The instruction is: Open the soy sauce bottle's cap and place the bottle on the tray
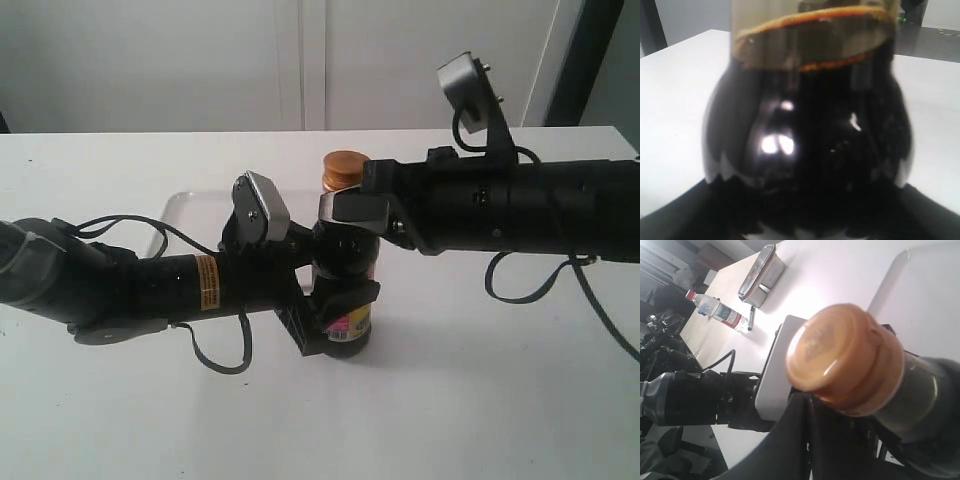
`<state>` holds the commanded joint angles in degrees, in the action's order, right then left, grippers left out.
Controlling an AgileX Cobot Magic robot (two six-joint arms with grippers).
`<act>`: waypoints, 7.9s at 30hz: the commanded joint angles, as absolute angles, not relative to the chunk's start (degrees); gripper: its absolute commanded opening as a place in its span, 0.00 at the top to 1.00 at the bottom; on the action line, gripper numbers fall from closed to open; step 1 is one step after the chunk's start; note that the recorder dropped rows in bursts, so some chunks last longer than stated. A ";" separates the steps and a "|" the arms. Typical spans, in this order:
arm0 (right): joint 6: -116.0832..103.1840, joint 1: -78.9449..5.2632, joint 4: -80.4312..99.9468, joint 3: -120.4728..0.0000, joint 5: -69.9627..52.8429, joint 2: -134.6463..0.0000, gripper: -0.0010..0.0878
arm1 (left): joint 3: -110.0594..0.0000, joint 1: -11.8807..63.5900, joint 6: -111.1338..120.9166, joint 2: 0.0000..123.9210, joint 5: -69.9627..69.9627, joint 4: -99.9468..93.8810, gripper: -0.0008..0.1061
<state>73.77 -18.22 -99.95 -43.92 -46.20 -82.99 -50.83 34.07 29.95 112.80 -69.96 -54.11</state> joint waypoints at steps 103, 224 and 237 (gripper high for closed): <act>7.30 -7.96 -9.61 -46.58 -23.72 -68.74 0.99 | -56.03 25.16 14.12 108.35 -61.42 -17.47 0.99; 0.95 -3.29 4.74 -48.97 -46.65 -60.13 0.99 | -40.82 25.28 16.79 51.06 31.87 -17.04 0.99; -3.26 -3.29 4.74 -33.27 -28.68 -35.25 0.99 | -36.33 25.28 16.55 32.28 34.02 -12.55 0.99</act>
